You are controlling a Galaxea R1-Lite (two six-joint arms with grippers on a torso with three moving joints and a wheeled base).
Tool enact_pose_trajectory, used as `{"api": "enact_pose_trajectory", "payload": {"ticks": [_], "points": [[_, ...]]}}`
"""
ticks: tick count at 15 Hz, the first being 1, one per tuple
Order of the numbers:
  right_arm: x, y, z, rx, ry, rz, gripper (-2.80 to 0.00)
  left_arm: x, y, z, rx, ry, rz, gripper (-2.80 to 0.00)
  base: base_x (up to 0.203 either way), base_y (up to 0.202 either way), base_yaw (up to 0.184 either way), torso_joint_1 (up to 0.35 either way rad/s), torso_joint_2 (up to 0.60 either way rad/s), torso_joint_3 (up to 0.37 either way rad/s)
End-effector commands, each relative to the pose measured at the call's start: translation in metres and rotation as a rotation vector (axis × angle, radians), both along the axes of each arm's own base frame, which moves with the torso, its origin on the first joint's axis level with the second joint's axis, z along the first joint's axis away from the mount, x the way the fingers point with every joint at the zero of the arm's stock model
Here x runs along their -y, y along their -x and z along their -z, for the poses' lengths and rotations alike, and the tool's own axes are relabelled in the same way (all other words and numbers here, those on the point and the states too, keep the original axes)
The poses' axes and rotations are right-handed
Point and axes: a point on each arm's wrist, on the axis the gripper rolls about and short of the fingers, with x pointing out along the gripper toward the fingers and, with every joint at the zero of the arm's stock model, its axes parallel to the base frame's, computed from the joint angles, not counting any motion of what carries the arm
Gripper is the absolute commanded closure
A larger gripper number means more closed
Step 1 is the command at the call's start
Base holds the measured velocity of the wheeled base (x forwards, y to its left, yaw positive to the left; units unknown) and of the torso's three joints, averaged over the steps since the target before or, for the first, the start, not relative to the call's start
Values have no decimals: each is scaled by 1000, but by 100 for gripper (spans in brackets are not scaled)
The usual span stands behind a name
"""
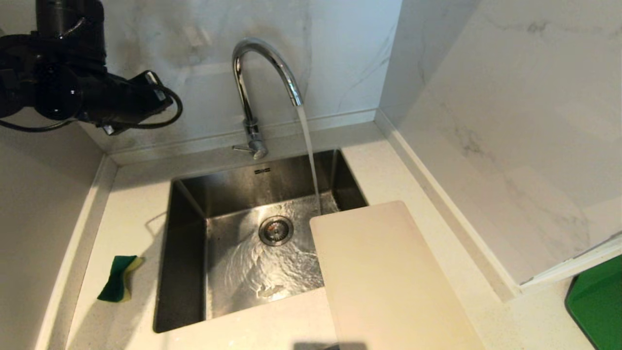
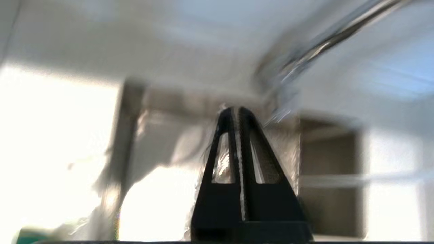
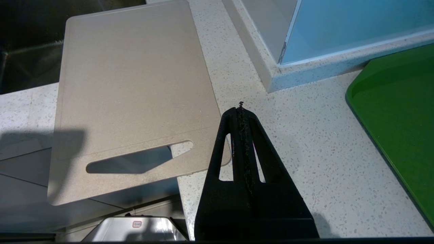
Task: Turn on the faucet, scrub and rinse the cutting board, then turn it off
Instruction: Pick up the cleaning cloth
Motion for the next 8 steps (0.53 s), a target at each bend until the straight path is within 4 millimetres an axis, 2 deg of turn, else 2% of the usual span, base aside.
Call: {"api": "enact_pose_trajectory", "payload": {"ticks": [1, 5, 8], "points": [[0, 0, 0, 0, 0, 0, 0, -22, 18, 9, -93, -5, 23, 0, 0, 0, 0, 0, 0, 0], [0, 0, 0, 0, 0, 0, 0, -50, 25, 63, -319, -49, 51, 0, 0, 0, 0, 0, 0, 0], [0, 0, 0, -2, -1, 0, 0, -67, 43, 105, -487, -99, 127, 0, 0, 0, 0, 0, 0, 0]]}}
